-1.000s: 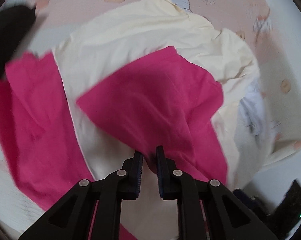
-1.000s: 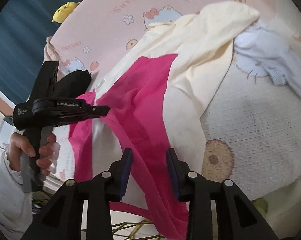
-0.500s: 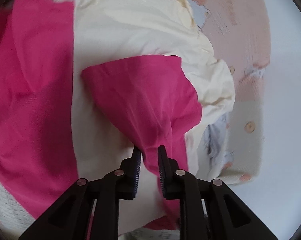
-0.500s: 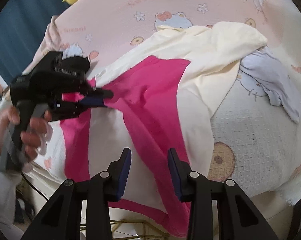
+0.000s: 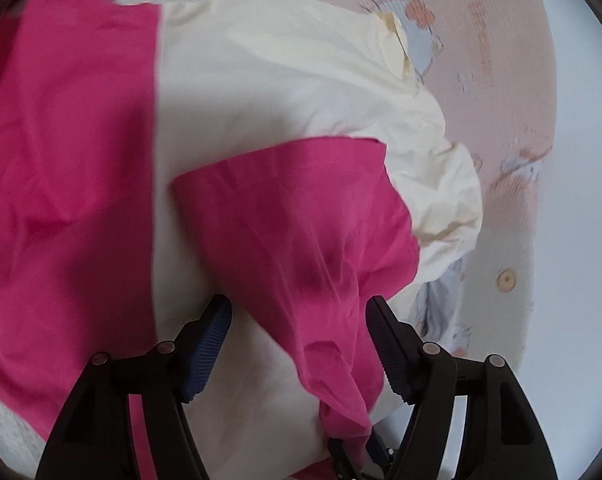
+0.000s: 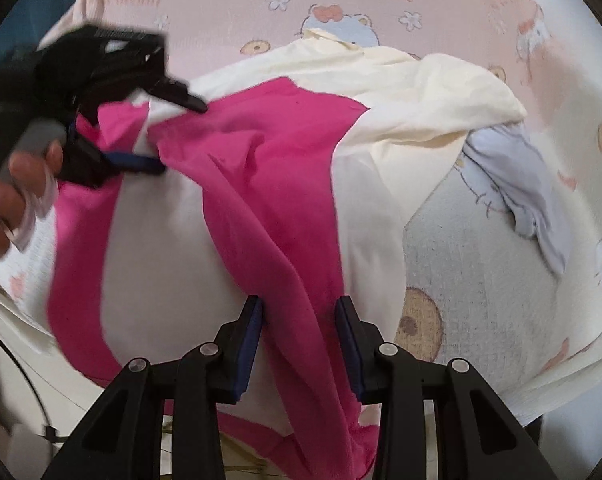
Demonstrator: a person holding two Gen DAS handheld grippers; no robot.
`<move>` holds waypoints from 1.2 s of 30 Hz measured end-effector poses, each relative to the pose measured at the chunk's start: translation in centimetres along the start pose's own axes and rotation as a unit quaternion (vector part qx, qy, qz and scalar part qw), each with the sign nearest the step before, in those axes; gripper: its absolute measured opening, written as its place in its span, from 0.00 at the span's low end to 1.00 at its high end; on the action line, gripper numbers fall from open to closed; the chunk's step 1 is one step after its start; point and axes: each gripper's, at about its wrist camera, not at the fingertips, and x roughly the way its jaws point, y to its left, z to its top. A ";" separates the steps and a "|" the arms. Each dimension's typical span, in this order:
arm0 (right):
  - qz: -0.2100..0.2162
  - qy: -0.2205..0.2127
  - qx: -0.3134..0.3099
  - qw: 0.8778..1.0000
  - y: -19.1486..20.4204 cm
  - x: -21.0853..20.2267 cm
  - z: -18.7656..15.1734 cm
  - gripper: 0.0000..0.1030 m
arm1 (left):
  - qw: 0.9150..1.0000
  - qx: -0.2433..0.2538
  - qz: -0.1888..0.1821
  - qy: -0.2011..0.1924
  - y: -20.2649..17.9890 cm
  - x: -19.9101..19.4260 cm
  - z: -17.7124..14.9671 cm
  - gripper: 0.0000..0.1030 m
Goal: Fold clothes
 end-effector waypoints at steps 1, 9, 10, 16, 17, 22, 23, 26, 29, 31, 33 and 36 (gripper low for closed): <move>-0.010 0.001 -0.004 1.000 0.4 0.4 0.0 0.36 | 1.000 0.008 0.004 0.003 -0.2 0.4 0.1 0.66; -0.121 -0.009 -0.096 0.988 3.9 1.1 0.0 0.12 | 0.996 0.075 0.045 -0.025 -1.3 1.0 -0.8 0.25; -0.138 -0.013 -0.108 0.985 4.3 0.9 -0.2 0.07 | 0.993 0.097 0.066 -0.030 -1.7 0.9 -1.0 0.13; -0.235 -0.024 -0.169 0.957 5.6 -0.4 -1.9 0.03 | 0.981 0.159 0.100 -0.046 -2.0 -0.8 -2.0 0.08; -0.244 -0.023 -0.173 0.954 5.7 -0.6 -2.2 0.03 | 0.981 0.157 0.103 -0.043 -1.7 -0.9 -2.2 0.08; -0.268 -0.017 -0.188 0.945 5.8 -1.3 -3.7 0.03 | 0.981 0.141 0.122 -0.046 -0.3 -1.4 -2.5 0.07; -0.265 -0.015 -0.185 0.946 5.8 -1.4 -4.0 0.03 | 0.981 0.138 0.124 -0.048 -0.1 -1.5 -2.5 0.07; -0.263 -0.014 -0.175 0.948 5.7 -1.7 -4.7 0.05 | 0.985 0.118 0.109 -0.054 0.4 -2.1 -2.3 0.07; -0.278 0.005 -0.176 0.944 5.7 -1.2 -5.7 0.06 | 0.991 0.114 0.068 -0.028 0.3 -2.3 -2.3 0.07; -0.280 0.009 -0.163 0.946 5.4 -1.3 -6.1 0.07 | 0.992 0.113 0.053 -0.019 -0.1 -2.3 -2.6 0.08; -0.274 0.009 -0.130 0.953 5.0 -2.0 -6.1 0.10 | 0.994 0.102 0.035 -0.011 -0.2 -2.2 -3.0 0.09; -0.262 0.008 -0.067 0.963 4.1 -3.1 -6.1 0.31 | 0.996 0.084 0.005 0.023 -0.2 -1.0 -3.5 0.09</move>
